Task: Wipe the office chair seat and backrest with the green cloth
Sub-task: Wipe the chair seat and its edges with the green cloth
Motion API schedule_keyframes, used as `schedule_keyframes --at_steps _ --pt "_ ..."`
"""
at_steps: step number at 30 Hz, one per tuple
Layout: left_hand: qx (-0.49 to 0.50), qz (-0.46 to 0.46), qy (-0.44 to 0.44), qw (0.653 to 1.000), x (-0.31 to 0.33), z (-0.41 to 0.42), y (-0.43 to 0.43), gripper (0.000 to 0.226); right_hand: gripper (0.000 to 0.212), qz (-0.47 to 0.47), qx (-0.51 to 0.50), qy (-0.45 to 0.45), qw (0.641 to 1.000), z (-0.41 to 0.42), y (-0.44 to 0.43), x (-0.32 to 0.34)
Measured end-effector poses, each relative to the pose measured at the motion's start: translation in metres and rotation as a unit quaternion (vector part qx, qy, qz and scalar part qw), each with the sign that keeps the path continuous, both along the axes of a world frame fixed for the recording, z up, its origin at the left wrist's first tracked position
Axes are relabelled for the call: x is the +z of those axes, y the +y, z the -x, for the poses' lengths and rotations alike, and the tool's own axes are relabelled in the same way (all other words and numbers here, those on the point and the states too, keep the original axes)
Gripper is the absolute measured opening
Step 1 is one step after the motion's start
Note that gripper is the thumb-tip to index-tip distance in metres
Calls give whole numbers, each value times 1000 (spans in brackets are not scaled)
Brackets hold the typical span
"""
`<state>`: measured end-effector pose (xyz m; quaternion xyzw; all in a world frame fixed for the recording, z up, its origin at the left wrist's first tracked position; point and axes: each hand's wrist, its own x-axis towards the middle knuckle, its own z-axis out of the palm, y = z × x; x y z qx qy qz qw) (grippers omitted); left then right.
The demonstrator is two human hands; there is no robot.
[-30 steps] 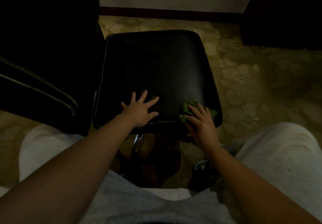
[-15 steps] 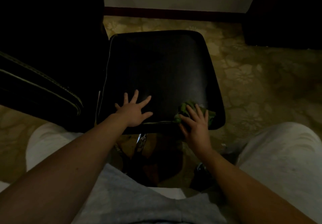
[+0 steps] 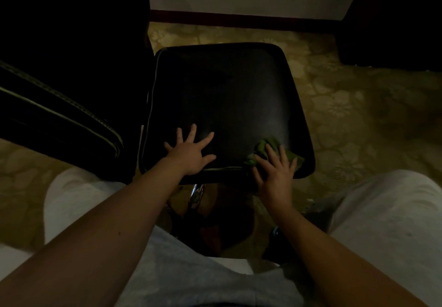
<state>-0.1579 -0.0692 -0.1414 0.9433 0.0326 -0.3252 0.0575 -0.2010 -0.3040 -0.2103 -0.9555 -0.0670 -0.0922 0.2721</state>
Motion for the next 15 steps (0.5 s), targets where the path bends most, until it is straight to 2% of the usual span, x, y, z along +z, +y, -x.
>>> schedule_keyframes --at_steps 4,7,9,12,15 --pt "-2 4 -4 1000 1 1 1 72 32 31 75 -6 997 5 24 1" --pt "-4 7 -13 1000 3 2 5 72 33 62 119 -20 991 0 8 0" --pt "-8 9 -20 1000 5 3 7 71 31 60 93 -23 994 -3 -8 -1" --pt "-8 2 -31 999 6 5 10 70 33 36 1 2 999 -3 -16 2" --pt "-10 -1 -7 1000 3 6 11 70 32 21 -28 24 999 -1 -8 1"
